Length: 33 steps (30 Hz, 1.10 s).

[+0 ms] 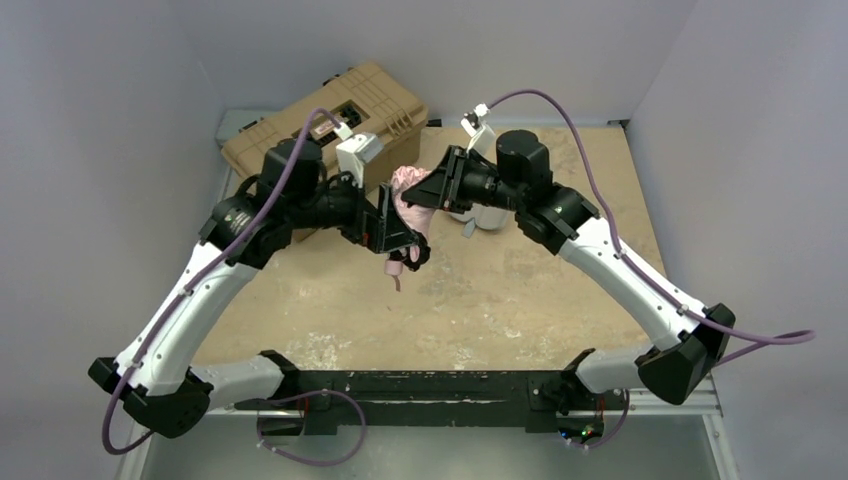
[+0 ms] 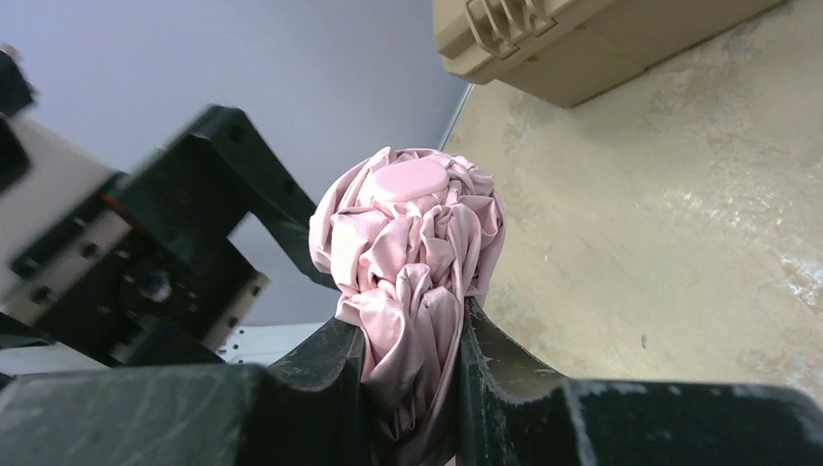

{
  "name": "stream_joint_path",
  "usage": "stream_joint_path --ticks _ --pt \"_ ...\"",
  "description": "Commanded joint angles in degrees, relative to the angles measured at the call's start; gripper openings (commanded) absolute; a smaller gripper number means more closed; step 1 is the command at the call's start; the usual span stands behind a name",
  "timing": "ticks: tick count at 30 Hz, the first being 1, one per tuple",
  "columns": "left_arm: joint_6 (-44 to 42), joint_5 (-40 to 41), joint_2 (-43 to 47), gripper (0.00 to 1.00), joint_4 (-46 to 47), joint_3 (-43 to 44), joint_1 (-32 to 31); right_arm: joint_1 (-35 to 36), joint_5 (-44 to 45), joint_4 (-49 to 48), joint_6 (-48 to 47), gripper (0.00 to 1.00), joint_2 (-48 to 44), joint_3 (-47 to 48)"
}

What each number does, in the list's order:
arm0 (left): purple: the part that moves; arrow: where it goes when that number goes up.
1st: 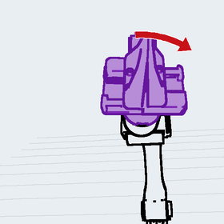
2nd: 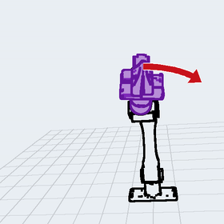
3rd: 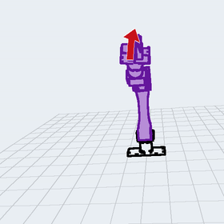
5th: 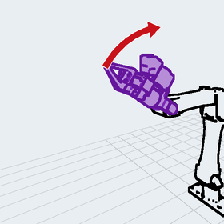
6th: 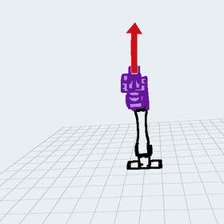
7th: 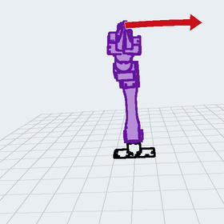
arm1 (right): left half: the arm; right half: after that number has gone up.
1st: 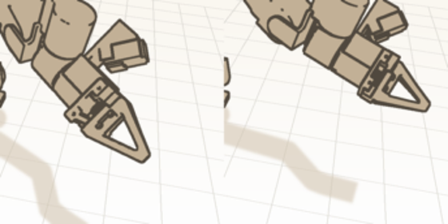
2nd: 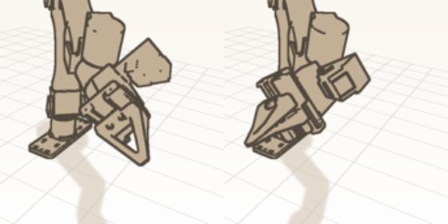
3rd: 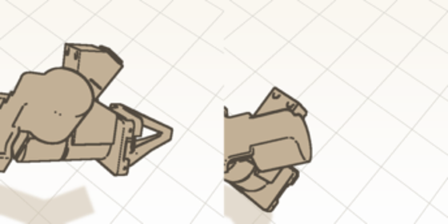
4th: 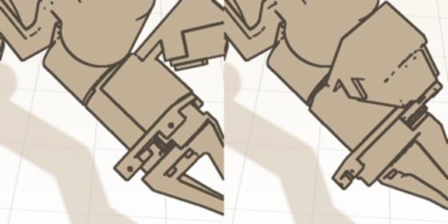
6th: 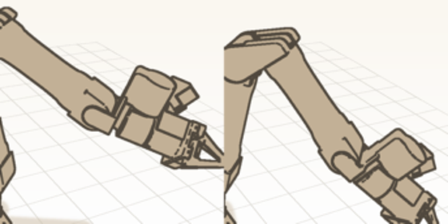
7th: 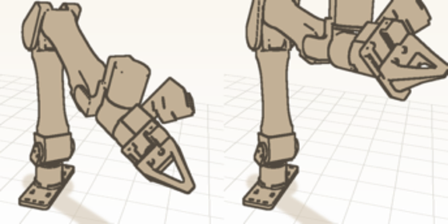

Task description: Open the umbrella

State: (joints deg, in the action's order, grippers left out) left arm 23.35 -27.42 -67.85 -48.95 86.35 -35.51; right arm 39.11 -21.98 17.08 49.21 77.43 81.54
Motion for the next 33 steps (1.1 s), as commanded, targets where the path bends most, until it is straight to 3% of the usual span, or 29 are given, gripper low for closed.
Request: stream_joint_path --ticks 1,6,11,27,33 --pt "-0.92 -4.69 4.87 1.00 1.32 2.55 6.59 0.34 -1.15 -3.51 -0.82 0.00 -4.80 -1.28" --pt "1.38 -6.30 6.47 1.00 2.83 2.66 10.08 0.34 -3.28 -6.83 -0.68 0.00 -6.77 -3.13" --pt "6.68 -9.29 8.45 0.96 11.07 -2.78 10.29 0.31 -4.30 -9.14 -1.13 0.00 -7.57 -2.95" --pt "11.99 -15.69 9.67 0.52 21.10 -9.01 10.39 0.35 -7.31 -15.19 0.82 0.00 -9.32 -5.30" --pt "12.96 -16.91 9.15 0.43 22.38 -9.35 10.37 0.32 -7.98 -19.11 2.87 0.00 -9.84 -6.65"
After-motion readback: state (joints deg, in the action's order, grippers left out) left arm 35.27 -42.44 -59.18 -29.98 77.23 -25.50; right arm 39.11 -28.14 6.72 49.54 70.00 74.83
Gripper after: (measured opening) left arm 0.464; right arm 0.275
